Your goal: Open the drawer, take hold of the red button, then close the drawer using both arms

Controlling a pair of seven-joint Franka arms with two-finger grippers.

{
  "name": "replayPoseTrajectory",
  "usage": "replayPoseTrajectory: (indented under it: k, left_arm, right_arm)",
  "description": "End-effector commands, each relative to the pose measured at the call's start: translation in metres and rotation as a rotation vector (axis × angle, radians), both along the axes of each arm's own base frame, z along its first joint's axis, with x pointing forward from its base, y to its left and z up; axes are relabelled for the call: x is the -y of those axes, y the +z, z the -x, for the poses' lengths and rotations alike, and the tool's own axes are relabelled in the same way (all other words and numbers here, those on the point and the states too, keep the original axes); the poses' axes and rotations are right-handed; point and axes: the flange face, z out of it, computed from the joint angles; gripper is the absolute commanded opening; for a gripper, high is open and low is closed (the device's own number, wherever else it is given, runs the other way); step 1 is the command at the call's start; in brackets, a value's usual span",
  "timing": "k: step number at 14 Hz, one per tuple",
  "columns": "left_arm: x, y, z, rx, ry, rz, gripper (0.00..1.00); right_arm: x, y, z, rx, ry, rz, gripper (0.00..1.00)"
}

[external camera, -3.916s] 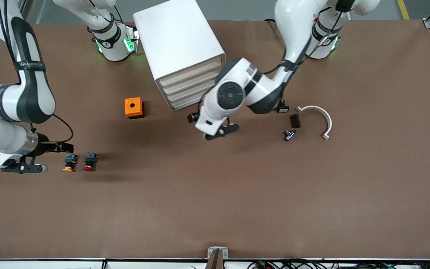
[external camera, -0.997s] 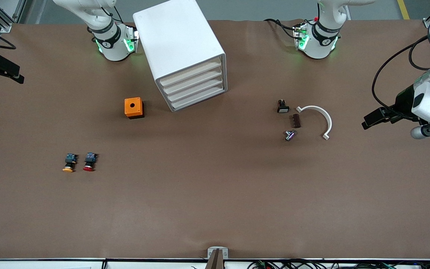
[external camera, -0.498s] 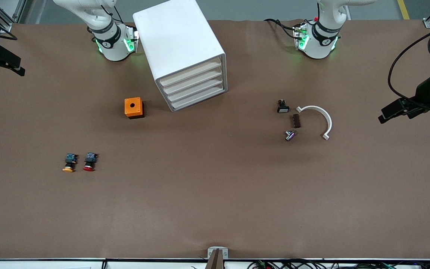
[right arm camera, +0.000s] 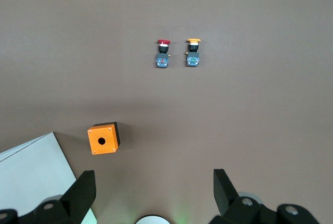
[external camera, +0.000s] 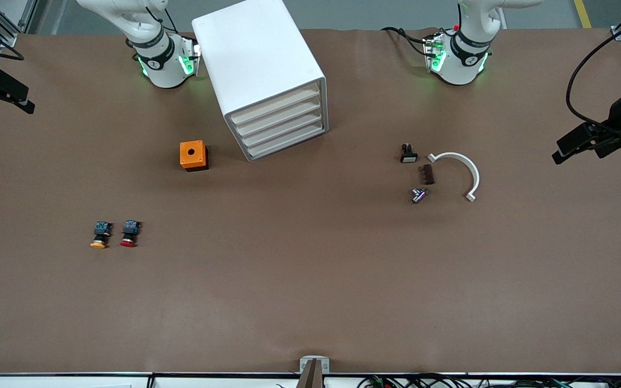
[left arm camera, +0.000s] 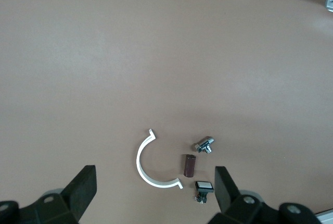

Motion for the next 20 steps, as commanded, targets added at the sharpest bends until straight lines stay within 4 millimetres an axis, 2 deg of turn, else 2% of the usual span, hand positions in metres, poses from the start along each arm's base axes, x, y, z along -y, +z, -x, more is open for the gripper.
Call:
replayPoseTrajectory:
  k: [1, 5, 10, 20]
  left_arm:
    - [0.003, 0.013, 0.006, -0.007, -0.008, -0.02, 1.0]
    - [0.013, 0.019, 0.01, -0.03, -0.004, -0.024, 1.0]
    - [0.022, 0.011, 0.009, -0.044, -0.039, -0.032, 1.0]
    - [0.024, 0.008, 0.007, -0.044, -0.104, -0.037, 1.0]
  right_arm:
    - [0.004, 0.001, 0.008, 0.022, 0.0, -0.021, 1.0]
    - [0.009, 0.003, 0.006, 0.045, -0.011, -0.019, 1.0]
    - [0.008, 0.004, 0.006, 0.047, -0.019, -0.017, 1.0]
    - [0.01, 0.0, 0.003, 0.06, -0.024, -0.014, 1.0]
